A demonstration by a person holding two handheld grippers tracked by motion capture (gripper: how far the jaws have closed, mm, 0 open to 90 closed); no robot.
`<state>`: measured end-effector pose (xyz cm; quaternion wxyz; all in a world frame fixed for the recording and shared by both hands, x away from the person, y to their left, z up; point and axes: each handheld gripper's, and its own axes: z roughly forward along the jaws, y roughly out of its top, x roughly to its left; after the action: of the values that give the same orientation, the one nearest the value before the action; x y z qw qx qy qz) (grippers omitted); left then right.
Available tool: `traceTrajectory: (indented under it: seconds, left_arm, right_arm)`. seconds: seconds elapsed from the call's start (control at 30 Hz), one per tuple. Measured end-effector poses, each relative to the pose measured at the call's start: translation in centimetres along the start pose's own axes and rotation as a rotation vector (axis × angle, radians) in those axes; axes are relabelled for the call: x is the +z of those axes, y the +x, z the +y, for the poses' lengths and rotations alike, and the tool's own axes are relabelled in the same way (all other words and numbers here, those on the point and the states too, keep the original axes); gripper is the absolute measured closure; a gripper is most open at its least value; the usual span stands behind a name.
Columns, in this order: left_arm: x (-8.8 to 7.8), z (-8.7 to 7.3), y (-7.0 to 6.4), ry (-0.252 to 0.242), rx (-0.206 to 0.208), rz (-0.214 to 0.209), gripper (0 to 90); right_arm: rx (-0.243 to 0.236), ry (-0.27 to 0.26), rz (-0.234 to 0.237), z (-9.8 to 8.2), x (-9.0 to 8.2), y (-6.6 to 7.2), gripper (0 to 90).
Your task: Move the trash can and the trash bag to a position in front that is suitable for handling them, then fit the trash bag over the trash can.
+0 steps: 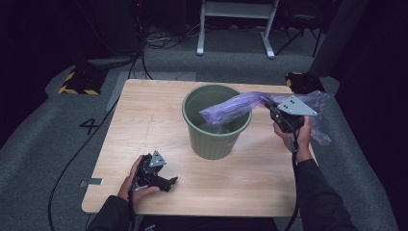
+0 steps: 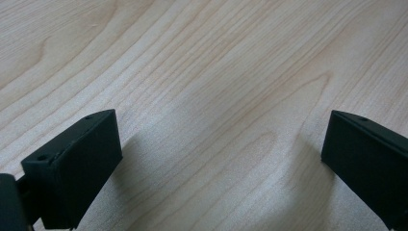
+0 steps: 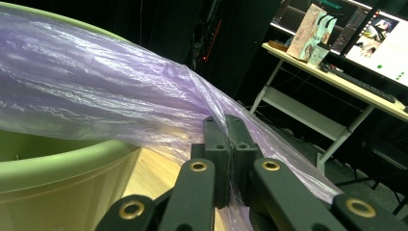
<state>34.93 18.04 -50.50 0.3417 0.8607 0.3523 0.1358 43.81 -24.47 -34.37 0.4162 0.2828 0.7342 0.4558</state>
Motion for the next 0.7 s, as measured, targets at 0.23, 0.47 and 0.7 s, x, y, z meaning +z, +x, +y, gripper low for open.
traceTrajectory:
  seconds: [0.23, 0.47, 0.7]
  left_arm:
    - [0.0, 0.0, 0.0, 0.001, -0.001, 0.001, 0.0]
    - [-0.1, 0.2, 0.0, 0.021, -0.004, 0.006, 0.4]
    - [-1.0, 0.8, 0.5, -0.031, 0.016, 0.022, 13.5]
  right_arm:
    - [-0.005, -0.001, 0.004, 0.1, -0.1, 0.0, 89.8]
    - [-0.027, 0.008, 0.005, 0.3, -0.1, 0.2, 89.7]
    - [-0.051, 0.011, -0.016, 0.5, -0.6, 0.1, 89.1]
